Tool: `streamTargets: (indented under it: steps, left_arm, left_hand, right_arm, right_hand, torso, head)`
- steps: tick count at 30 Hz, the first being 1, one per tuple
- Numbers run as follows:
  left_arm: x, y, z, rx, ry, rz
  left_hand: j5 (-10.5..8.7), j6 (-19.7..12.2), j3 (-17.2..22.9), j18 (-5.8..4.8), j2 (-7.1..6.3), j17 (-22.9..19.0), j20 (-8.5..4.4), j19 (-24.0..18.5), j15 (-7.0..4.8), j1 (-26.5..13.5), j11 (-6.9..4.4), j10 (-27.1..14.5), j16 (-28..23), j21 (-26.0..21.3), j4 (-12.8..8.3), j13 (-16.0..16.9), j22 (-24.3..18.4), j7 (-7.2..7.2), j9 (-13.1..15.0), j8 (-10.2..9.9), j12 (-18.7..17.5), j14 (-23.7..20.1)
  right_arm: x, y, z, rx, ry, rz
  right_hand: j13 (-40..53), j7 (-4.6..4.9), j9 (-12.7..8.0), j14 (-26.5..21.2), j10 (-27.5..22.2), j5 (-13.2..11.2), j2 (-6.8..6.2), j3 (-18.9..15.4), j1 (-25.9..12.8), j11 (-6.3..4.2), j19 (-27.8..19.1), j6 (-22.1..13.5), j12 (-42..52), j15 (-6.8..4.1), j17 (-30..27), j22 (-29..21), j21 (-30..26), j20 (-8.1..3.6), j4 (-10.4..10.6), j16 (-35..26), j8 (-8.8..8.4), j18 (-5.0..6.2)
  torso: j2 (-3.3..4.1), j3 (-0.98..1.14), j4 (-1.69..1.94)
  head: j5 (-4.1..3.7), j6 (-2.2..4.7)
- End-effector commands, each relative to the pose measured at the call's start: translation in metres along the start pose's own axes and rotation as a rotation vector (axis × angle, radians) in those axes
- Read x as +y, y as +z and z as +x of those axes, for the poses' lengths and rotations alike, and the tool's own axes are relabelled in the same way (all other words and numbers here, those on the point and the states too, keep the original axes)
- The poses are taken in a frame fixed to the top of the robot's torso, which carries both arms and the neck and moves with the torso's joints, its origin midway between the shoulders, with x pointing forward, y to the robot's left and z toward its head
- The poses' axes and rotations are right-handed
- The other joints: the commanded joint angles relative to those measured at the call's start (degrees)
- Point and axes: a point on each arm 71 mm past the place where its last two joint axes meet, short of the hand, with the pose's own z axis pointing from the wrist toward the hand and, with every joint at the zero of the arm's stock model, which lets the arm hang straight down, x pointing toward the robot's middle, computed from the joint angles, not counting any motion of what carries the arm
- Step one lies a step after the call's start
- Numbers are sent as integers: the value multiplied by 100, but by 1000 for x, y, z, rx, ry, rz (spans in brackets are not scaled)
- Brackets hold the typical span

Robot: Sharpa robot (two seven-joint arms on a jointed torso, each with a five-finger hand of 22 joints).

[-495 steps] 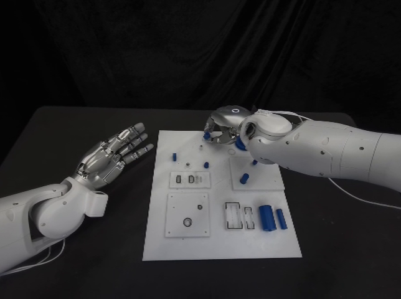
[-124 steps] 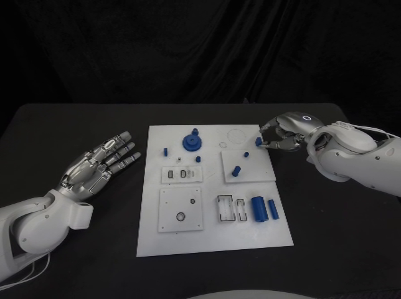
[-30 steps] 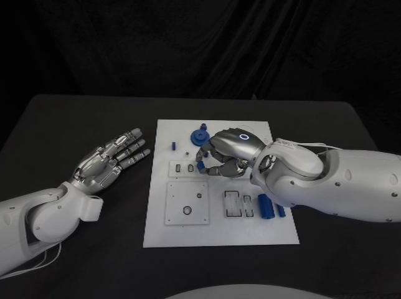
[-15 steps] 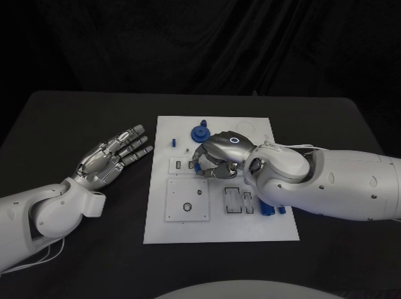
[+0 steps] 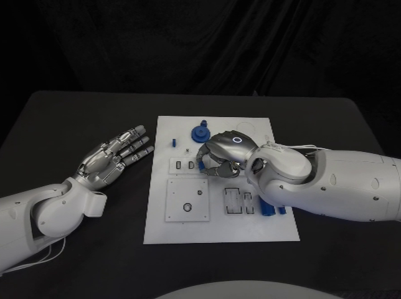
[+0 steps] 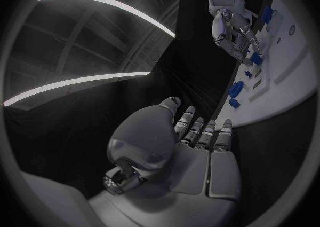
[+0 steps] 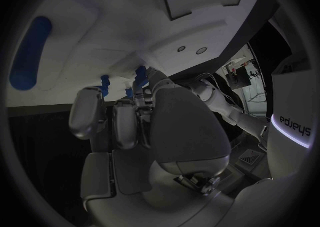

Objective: Assemble the parts on the task board

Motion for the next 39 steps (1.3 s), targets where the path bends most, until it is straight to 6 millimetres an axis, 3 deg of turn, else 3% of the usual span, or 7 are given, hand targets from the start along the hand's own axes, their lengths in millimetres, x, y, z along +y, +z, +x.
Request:
streamTargets:
  steps: [1, 24, 39]
  left_arm:
    - [0, 1, 2, 11, -13, 8]
    - [2, 3, 1, 18, -17, 1]
    - [2, 2, 0, 18, -19, -2]
  left_hand:
    - [11, 39, 26, 10, -1, 9, 41, -7, 17, -41, 16, 8, 16, -34, -4, 9, -5, 15, 6, 25, 34, 3]
    - [14, 22, 37, 3, 2, 8, 41, -14, 26, -54, 10, 4, 15, -39, -17, 6, -8, 12, 3, 22, 25, 1]
    - [15, 20, 42, 0, 4, 7, 41, -16, 29, -61, 10, 3, 14, -40, -20, 6, -8, 12, 2, 21, 27, -1]
  right_arm:
    - [-3, -1, 0, -14, -17, 32]
    - [-10, 3, 6, 11, -33, 61]
    - [-13, 6, 14, 36, -39, 70]
  right_hand:
    - [1250, 9, 11, 317, 343, 48, -10, 7, 10, 37, 15, -4, 14, 39, 618, 920, -24, 44, -35, 11, -32, 35]
    - [1229, 47, 6, 306, 321, 113, -33, 32, -27, 44, 1, -121, -6, 48, 580, 904, -87, 60, -59, -32, -141, 48]
    - [1140, 120, -173, 265, 223, -245, -99, 40, -195, 55, -56, -660, -94, 64, 496, 862, -282, 81, -36, -129, -569, 79]
  torso:
    - [-11, 2, 8]
    - [-15, -8, 8]
    - [-11, -6, 17]
  head:
    - [-11, -11]
    - [-43, 7]
    - [-30, -20]
